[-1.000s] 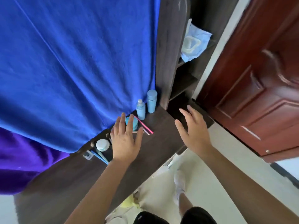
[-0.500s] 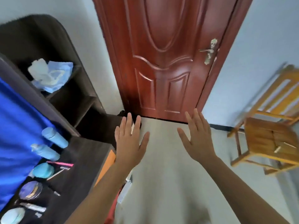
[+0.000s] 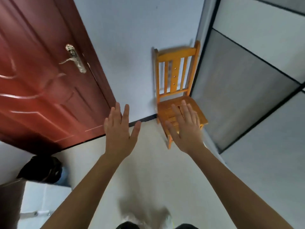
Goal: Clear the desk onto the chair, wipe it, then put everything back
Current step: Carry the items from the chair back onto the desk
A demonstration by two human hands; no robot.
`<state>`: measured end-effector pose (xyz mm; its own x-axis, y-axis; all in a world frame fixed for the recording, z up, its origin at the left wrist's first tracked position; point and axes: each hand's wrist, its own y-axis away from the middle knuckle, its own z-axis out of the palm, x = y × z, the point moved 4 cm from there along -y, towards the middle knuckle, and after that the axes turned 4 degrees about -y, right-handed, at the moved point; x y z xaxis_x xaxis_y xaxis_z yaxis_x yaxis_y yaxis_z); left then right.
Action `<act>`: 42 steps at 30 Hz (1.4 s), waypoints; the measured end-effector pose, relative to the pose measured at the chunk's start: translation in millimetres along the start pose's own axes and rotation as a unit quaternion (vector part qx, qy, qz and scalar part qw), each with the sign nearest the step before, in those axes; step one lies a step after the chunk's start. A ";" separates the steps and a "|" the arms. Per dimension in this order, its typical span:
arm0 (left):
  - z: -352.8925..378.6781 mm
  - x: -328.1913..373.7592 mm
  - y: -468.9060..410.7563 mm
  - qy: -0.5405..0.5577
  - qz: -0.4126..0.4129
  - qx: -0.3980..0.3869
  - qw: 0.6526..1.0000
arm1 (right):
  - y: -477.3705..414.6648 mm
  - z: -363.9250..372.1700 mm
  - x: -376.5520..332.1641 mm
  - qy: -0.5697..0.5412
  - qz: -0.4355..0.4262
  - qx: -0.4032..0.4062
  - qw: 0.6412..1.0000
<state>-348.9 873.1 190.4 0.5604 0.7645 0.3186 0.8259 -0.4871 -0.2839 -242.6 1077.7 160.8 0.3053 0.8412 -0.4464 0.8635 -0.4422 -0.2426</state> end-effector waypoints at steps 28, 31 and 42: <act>315.0 204.0 -354.8 -0.025 -0.003 -0.197 0.980 | -348.2 16.1 362.1 0.056 0.105 -0.115 0.986; 341.3 207.4 -347.3 -0.025 -0.066 -0.221 0.973 | -364.3 40.7 388.0 0.050 0.071 -0.153 0.984; 520.2 168.1 -289.6 -0.007 -0.230 -0.300 0.926 | -360.7 216.7 490.0 0.044 0.038 -0.308 0.949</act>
<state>-526.0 1362.3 -144.3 0.1427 0.9526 0.2686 0.8646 -0.2521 0.4347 -491.5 1581.9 -157.1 0.3856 0.8484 -0.3627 0.9000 -0.2594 0.3502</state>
